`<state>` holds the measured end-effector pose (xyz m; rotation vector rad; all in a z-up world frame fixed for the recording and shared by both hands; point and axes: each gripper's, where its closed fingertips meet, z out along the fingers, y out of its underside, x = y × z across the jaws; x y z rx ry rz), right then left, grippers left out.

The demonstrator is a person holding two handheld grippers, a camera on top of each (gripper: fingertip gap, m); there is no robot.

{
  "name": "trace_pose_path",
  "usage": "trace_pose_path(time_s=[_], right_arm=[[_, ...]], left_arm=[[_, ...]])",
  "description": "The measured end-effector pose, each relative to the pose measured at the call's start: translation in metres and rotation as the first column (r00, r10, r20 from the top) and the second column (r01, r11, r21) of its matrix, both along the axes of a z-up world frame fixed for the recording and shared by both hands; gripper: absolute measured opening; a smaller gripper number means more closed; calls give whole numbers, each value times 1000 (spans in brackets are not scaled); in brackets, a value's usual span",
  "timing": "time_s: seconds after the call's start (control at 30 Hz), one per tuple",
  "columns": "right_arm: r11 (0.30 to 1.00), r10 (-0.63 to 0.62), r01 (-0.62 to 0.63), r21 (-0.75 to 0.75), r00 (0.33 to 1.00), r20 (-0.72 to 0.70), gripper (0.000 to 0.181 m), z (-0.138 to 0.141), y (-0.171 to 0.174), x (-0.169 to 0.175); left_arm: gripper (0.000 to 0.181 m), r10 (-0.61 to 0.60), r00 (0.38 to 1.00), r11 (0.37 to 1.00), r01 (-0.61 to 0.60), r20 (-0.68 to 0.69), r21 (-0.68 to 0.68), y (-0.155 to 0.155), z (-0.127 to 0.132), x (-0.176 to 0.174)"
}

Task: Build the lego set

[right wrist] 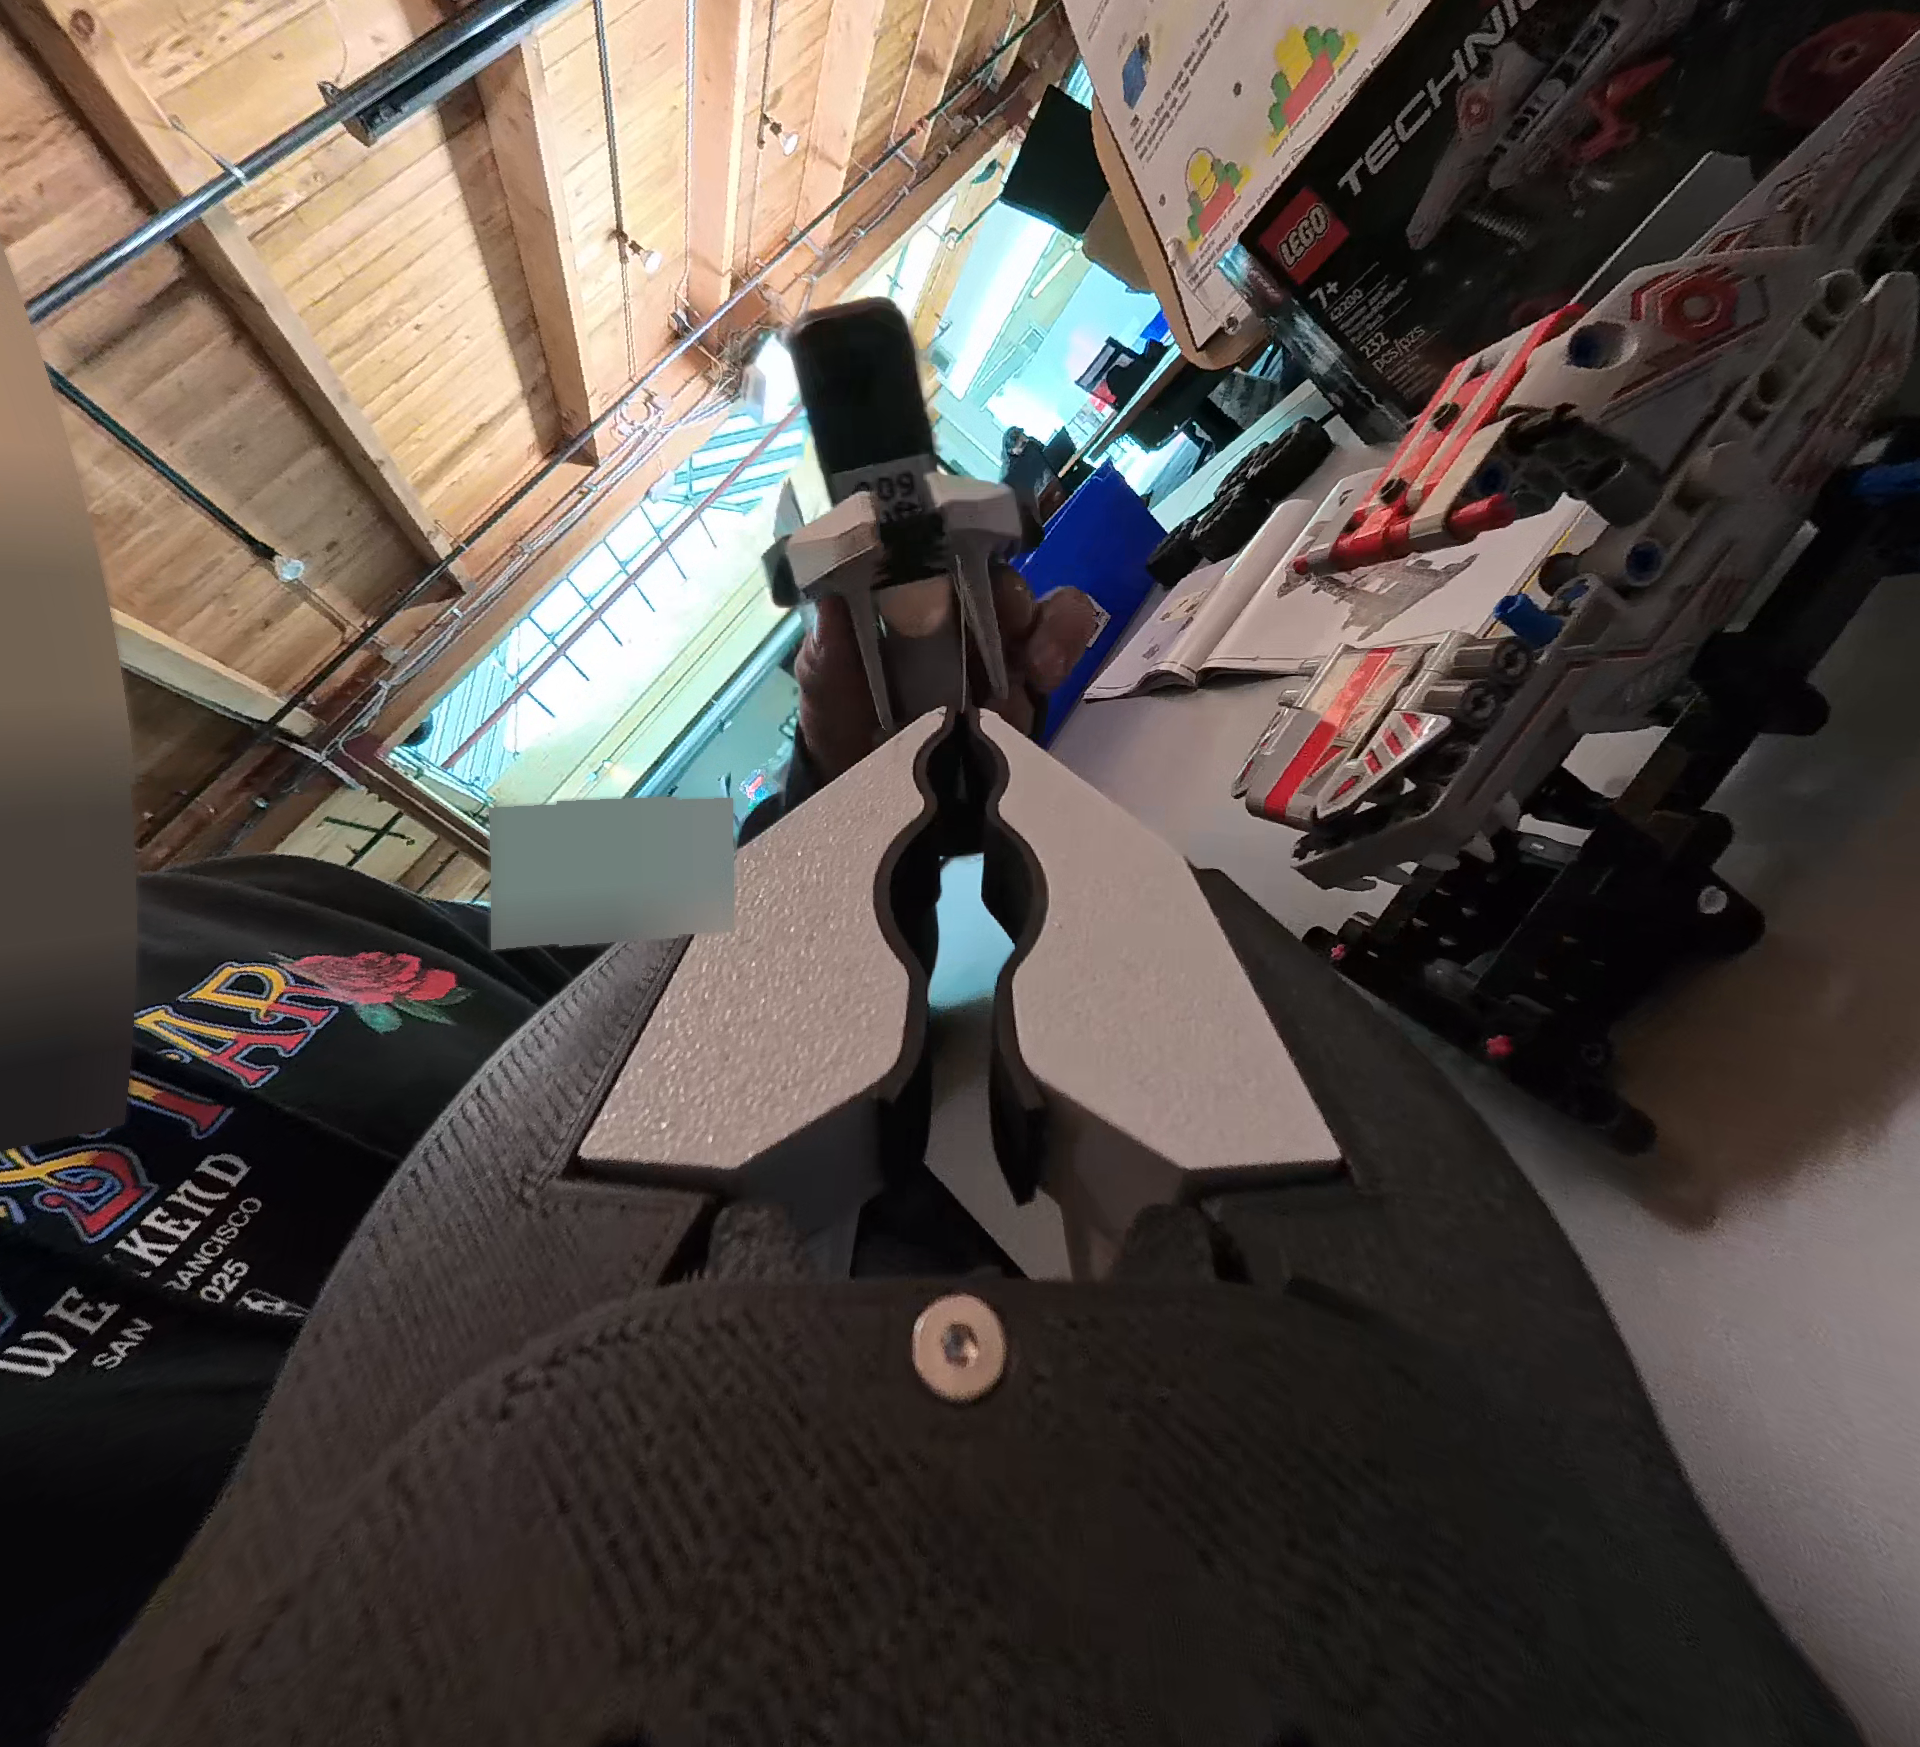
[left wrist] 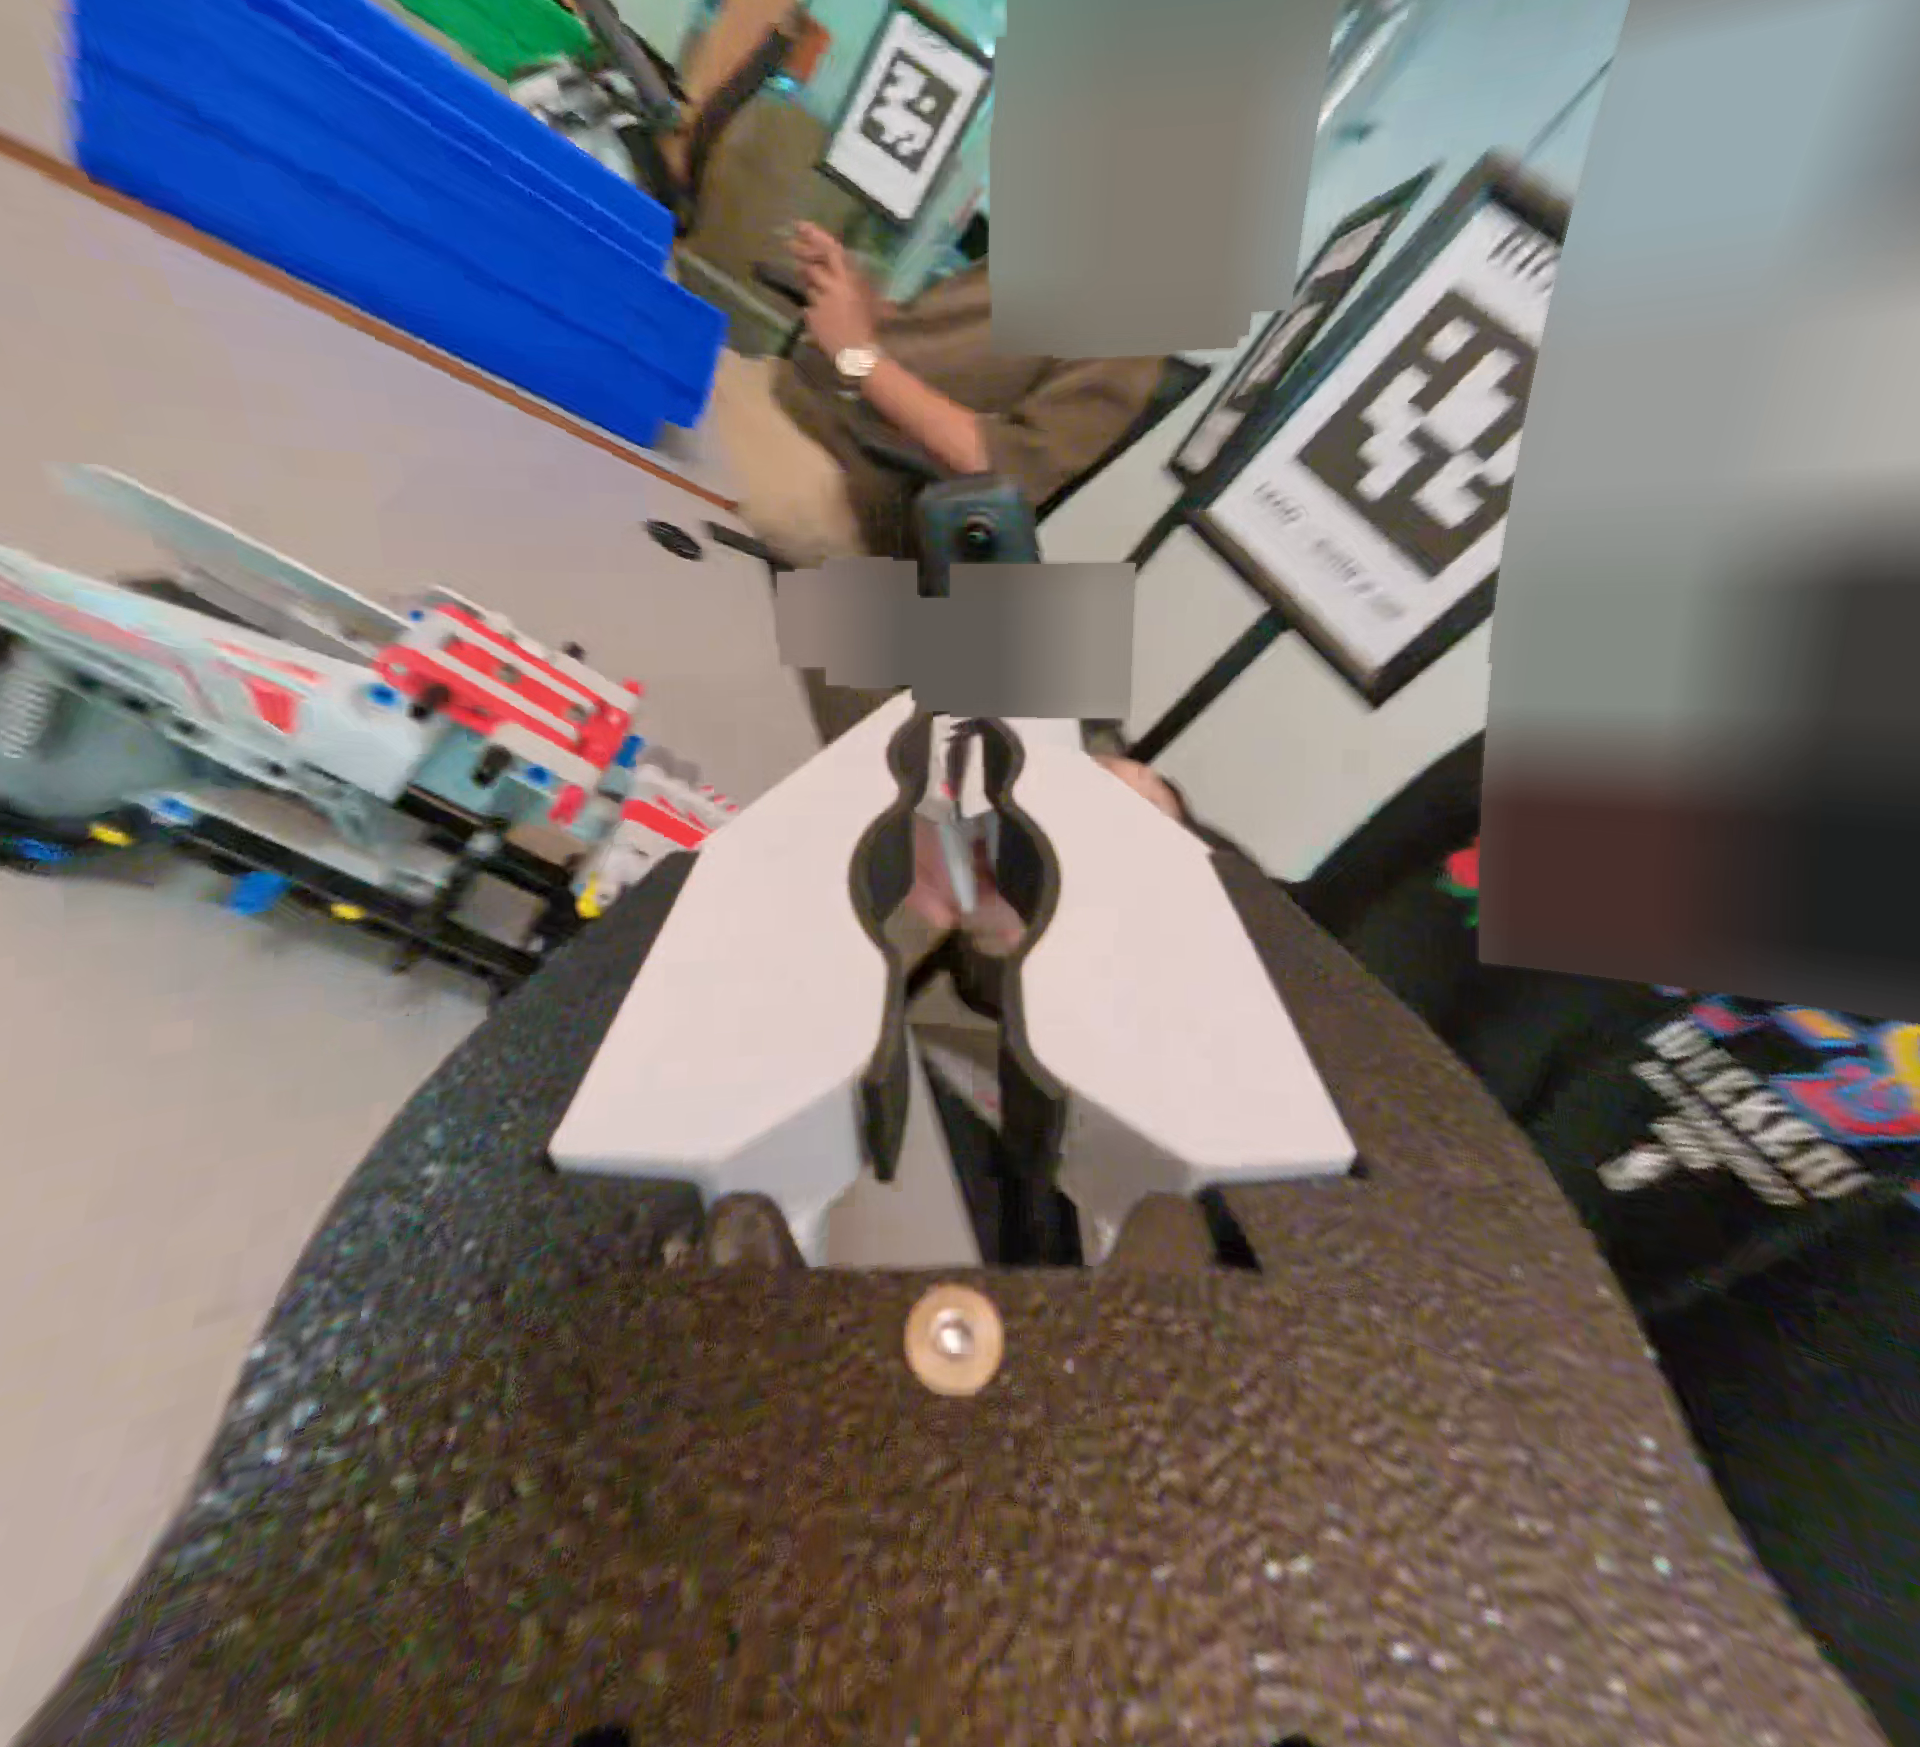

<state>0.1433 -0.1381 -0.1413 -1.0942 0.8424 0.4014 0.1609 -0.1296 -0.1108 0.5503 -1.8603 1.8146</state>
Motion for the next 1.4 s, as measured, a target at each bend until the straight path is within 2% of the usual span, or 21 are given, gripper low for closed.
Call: trace_pose_path(time_s=[0.1, 0.27, 0.8, 1.17, 1.4], right_arm=[[1000, 3, -3, -13, 1000, 2, 0, -2, 2, -1], [1000, 14, -14, -26, 1000, 2, 0, -3, 3, -2], [999, 25, -24, -37, 1000, 6, 0, -4, 4, -3], [999, -1, 2, -38, 1000, 11, 0, -3, 0, -2], [997, -28, 30, -74, 999, 22, 0, -7, 1, 2]], left_arm=[[2, -28, 990, 999, 22, -142, -44, -2, -8, 2], [7, -43, 977, 999, 38, -209, -26, -5, -22, 2], [0, -92, 985, 996, 91, -145, -9, -13, -20, -6], [0, -36, 995, 999, 37, -93, 4, -10, -23, 0], [0, -26, 994, 1000, 27, -107, 6, -6, -25, 2]])
